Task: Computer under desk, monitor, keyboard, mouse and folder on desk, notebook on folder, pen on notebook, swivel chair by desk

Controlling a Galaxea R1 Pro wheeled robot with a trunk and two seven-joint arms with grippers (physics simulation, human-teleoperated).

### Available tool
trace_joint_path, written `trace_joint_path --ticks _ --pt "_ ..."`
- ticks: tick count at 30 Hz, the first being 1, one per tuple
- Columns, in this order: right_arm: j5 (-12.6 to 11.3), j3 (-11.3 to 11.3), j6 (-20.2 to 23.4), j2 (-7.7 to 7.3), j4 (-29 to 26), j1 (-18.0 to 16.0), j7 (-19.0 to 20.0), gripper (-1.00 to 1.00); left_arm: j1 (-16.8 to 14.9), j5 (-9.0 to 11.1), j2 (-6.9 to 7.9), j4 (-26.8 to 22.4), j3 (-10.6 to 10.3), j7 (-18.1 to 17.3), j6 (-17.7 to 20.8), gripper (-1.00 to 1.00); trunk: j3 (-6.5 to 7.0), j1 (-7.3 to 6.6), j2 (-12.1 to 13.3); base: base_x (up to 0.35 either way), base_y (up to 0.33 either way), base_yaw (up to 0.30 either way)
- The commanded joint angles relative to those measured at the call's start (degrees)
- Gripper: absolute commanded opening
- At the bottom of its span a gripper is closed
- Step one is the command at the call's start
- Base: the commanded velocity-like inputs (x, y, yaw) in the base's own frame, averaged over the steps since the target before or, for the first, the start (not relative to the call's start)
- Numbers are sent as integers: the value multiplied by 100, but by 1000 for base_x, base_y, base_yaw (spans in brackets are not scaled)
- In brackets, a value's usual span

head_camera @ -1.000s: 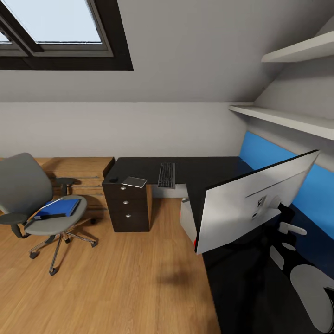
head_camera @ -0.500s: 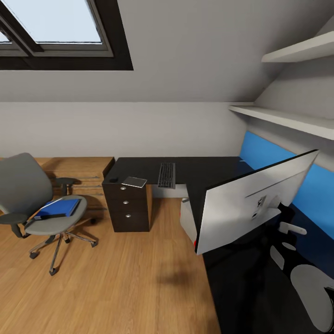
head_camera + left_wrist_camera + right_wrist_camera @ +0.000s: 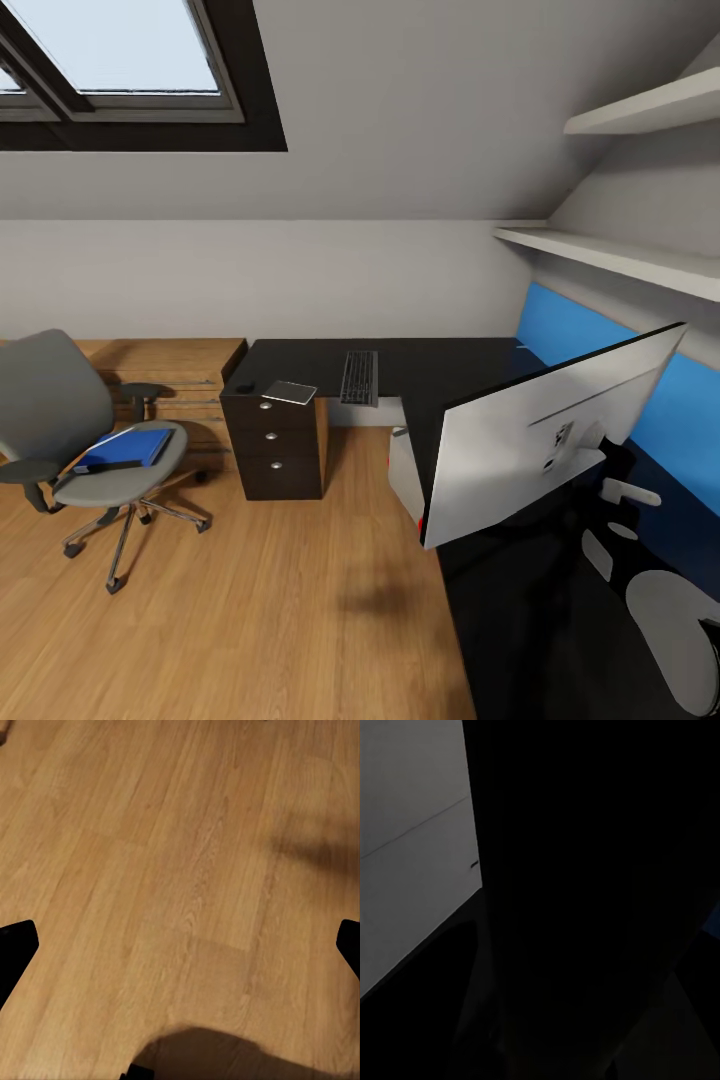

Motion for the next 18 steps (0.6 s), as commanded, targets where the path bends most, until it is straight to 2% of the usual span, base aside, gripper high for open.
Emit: trace_joint_path --ticks 1,18 --pt "-26 97 -33 0 48 -1 -24 100 -1 58 8 -9 -24 41 -10 100 -7 2 -4 0 0 0" --pt "-34 100 -24 40 51 -1 -25 100 -1 62 8 -9 -17 44 -10 100 -7 2 -4 0 0 0"
